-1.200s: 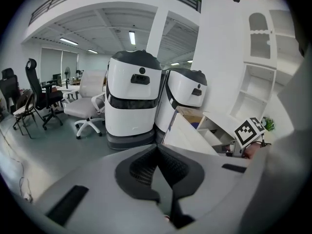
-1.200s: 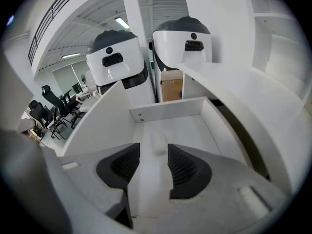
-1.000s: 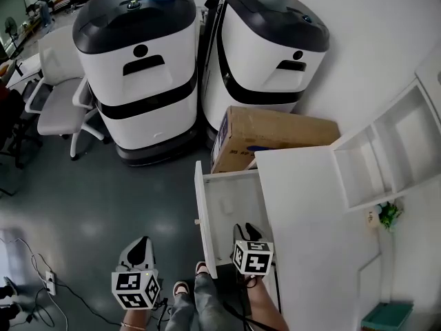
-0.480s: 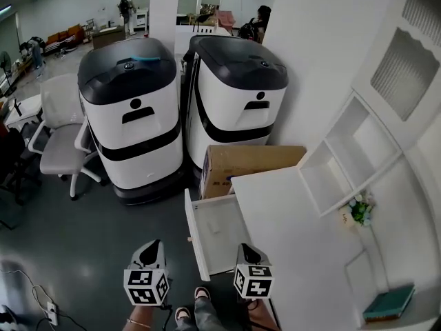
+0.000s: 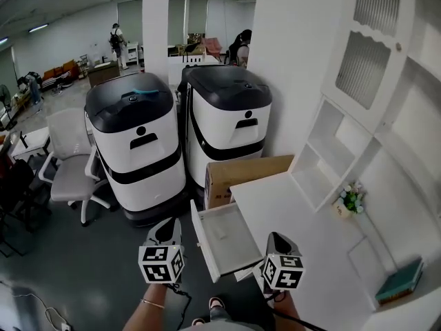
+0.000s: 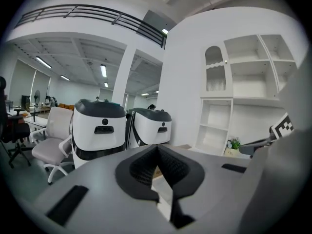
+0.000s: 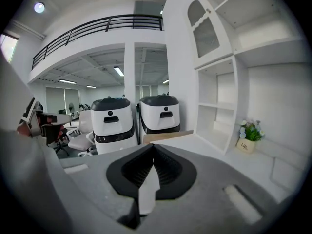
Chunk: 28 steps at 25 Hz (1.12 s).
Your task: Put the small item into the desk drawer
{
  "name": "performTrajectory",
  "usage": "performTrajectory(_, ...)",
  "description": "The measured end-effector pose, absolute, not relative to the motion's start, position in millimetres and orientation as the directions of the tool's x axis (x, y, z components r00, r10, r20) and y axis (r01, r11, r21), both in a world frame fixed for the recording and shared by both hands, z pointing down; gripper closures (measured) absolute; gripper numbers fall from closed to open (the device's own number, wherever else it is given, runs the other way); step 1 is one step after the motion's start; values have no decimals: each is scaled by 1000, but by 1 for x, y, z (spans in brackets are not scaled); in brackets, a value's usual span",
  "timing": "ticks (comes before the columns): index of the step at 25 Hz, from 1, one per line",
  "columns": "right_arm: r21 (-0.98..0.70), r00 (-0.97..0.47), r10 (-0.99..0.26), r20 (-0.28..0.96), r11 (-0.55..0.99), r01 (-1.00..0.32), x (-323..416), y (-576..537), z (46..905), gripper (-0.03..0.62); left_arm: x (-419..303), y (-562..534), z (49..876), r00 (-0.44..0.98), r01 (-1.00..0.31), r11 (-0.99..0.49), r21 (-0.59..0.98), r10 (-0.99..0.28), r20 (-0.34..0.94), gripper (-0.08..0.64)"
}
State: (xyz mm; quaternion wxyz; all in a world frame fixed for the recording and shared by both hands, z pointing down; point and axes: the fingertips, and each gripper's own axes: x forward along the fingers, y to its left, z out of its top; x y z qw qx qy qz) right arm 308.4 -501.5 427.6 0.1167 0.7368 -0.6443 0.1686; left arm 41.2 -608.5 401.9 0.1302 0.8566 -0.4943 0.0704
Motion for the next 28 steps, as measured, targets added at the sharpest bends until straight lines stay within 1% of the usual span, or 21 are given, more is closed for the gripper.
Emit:
performTrajectory(4, -55, 155, -923, 353, -186, -981, 320, -487, 411, 586, 46, -613, 386, 509, -861, -488, 146, -833, 218, 561)
performTrajectory(9, -72, 167, -927, 337, -202, -977, 327, -481, 405, 586, 55, -613, 385, 518, -855, -498, 142, -827, 220, 561)
performTrajectory(14, -36, 198, -926, 321, -221, -975, 331, -482, 399, 588, 60, -613, 386, 519, -855, -500, 140, -825, 223, 561)
performTrajectory(28, -83, 169, -934, 314, -204, -975, 321, -492, 399, 588, 49, -619, 393, 503, -864, -482, 147, -832, 233, 561)
